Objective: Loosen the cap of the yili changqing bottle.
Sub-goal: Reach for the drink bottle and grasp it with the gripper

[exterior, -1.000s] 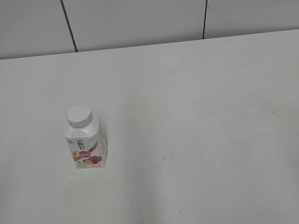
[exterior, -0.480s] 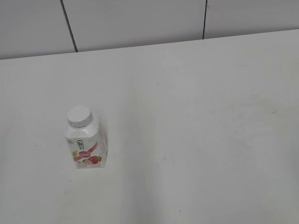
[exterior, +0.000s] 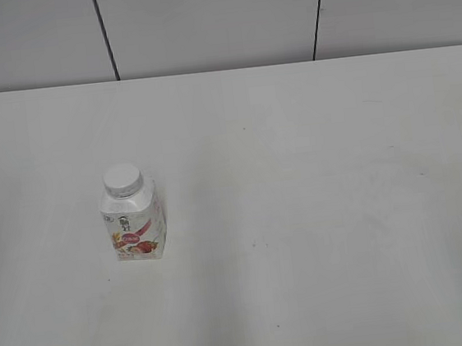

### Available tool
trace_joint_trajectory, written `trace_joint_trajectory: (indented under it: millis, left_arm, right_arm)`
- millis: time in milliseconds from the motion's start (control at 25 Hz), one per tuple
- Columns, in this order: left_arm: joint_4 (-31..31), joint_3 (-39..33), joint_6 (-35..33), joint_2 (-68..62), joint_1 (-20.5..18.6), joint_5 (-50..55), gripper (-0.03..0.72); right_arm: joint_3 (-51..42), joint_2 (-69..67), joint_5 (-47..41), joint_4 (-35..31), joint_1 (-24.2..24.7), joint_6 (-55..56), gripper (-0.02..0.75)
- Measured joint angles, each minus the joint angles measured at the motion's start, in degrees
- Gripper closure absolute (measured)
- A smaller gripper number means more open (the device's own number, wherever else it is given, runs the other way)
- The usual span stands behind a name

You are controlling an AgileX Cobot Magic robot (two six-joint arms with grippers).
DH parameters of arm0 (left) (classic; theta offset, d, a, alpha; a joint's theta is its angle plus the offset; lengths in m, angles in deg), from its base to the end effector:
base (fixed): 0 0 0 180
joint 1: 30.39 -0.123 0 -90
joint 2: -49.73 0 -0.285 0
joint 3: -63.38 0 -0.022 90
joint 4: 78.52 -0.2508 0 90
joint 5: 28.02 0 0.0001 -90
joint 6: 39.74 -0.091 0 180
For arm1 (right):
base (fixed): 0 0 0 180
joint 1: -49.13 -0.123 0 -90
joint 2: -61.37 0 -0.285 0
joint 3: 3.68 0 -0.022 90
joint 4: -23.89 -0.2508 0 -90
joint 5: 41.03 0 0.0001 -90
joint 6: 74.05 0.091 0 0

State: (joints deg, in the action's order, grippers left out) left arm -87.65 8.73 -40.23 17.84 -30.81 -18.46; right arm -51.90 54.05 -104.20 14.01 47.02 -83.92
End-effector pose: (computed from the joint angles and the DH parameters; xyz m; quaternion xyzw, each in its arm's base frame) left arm 0.0975 0.0031 0.3011 0.0500 0.7413 0.0676 0.6658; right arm -0.0098 0.0136 0.2766 -0.0951 0.8519 0.0514 0.5125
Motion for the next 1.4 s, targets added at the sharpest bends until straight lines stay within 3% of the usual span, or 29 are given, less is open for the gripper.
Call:
trace_joint_trajectory:
  millis: [200,400,760,960,1400]
  left_arm:
    - [0.90,-0.14,0.00,-10.84,0.00,-5.48,0.261]
    - [0.57,-1.40,0.00,-20.29,0.00,-18.26,0.293]
    - [0.95,-2.88,0.49,-36.97,0.00,-29.46,0.302]
    - [0.77,-6.46,2.71,-44.33,0.00,-41.93,0.302]
    - [-10.84,-10.17,8.38,-62.28,0.00,-60.66,0.314]
  right_arm:
    - [0.00,0.00,0.00,0.00,0.00,0.00,0.152]
    - [0.00,0.00,0.00,0.00,0.00,0.00,0.152]
    - [0.00,0.00,0.00,-0.09,0.00,0.00,0.152]
    - [0.00,0.00,0.06,-0.09,0.00,0.00,0.152]
    - [0.00,0.00,0.06,-0.09,0.00,0.00,0.152]
